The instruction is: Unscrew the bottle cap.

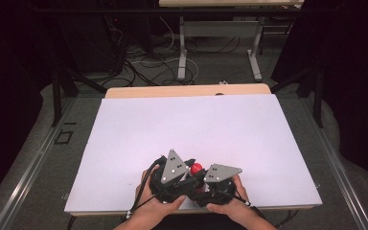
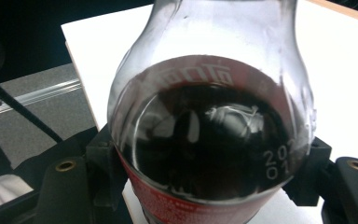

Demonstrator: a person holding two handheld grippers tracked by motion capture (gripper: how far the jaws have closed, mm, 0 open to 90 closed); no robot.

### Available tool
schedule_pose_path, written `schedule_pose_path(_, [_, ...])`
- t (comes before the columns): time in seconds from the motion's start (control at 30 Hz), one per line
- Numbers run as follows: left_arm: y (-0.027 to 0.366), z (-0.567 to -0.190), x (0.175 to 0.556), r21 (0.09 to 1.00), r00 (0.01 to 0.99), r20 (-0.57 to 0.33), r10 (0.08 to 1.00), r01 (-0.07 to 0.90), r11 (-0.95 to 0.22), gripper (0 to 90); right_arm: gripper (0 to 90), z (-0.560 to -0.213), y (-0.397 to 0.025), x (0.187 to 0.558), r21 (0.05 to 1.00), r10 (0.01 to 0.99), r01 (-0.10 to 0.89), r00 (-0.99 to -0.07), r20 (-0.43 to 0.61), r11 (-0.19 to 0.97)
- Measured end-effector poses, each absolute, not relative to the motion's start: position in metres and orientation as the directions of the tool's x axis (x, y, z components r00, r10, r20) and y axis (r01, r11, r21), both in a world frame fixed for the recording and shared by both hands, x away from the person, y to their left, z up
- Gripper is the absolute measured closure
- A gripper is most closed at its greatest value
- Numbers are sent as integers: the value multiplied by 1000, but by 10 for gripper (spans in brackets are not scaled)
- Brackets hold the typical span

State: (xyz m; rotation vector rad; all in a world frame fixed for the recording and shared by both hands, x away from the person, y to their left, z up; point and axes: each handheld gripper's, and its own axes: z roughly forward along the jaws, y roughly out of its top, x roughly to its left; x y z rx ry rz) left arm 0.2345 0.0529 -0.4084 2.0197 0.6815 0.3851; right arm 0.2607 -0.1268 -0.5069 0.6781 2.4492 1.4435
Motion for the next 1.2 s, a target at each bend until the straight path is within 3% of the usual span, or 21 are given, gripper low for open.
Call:
schedule_pose_path(0.13, [59,-405,241,858,841,-45,539,309,-411,512,291,-507,-127,260,873,459,266,-887,56,408])
schedule_pose_path(0.2, [71,-399,251,868,907,-70,415,260,-422,482,291,-506,-127,260,876,427,253,-902,60,411])
schedule_pose_path(0.23, [71,-399,251,868,907,-70,415,260,-422,470,291,-506,-127,260,880,412,242,-909,58,410])
schedule_pose_path(0.3, [83,-398,261,885,964,-33,264,151,-441,467,291,-505,-127,258,882,380,225,-923,57,414])
schedule_pose_path(0.43, [93,-403,272,884,991,-86,105,124,-452,478,291,-504,-125,254,881,324,191,-945,45,434])
schedule_pose_path(0.63, [99,-409,280,891,993,-113,-19,93,-444,605,291,-504,-122,251,881,269,164,-962,44,443])
schedule_pose_path(0.73, [98,-410,280,881,994,-97,-46,64,-469,606,291,-505,-120,249,884,253,152,-967,40,442])
schedule_pose_path(0.83, [98,-410,280,881,995,-93,-35,66,-469,611,291,-505,-120,249,879,241,155,-969,48,451])
schedule_pose_path(0.97, [96,-411,276,882,995,-78,56,95,-462,614,291,-506,-121,252,879,302,176,-953,38,444])
schedule_pose_path(1.0, [91,-411,271,883,985,-79,153,140,-448,614,291,-506,-122,253,877,326,194,-944,46,439])
schedule_pose_path(1.2, [68,-412,244,874,878,16,478,220,-433,615,291,-506,-125,258,871,460,249,-887,29,424])
